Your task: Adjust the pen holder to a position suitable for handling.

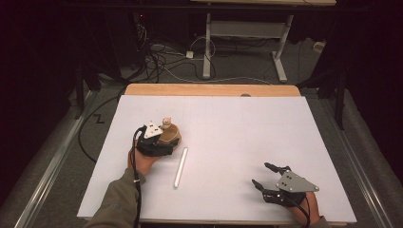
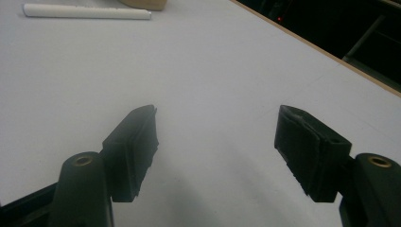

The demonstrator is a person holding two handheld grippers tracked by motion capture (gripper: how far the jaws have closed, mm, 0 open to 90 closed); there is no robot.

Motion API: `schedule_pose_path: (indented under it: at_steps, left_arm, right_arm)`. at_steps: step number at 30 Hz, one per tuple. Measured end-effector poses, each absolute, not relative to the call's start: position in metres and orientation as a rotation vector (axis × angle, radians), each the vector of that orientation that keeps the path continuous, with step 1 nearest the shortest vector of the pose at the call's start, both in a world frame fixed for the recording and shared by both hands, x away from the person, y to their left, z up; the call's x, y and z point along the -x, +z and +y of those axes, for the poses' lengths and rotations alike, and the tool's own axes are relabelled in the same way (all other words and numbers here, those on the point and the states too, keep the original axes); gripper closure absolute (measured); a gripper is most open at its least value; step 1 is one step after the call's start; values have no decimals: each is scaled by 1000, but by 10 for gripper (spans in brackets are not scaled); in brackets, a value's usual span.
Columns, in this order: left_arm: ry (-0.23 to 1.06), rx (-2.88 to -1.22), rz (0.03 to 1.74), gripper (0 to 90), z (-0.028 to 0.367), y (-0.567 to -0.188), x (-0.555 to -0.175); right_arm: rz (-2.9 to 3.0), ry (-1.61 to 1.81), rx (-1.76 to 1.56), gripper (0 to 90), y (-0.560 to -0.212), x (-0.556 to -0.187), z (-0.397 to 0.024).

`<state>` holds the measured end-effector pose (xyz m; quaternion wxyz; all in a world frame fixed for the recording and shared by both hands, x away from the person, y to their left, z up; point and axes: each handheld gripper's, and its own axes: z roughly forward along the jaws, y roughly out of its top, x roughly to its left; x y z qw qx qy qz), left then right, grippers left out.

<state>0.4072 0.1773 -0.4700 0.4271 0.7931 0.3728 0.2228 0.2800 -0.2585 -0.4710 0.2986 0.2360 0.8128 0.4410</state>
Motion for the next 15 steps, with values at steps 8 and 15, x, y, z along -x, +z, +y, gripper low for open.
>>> schedule_pose_path:
  at_steps: [8,15]
  left_arm:
    - [718,-1992,843,260,174,-436,-382]
    - [606,-2163,829,458,162,-428,-382]
  right_arm:
    - [2152,1174,-626,306,-470,-280,-260]
    - [2156,1171,-623,306,-470,-279,-259]
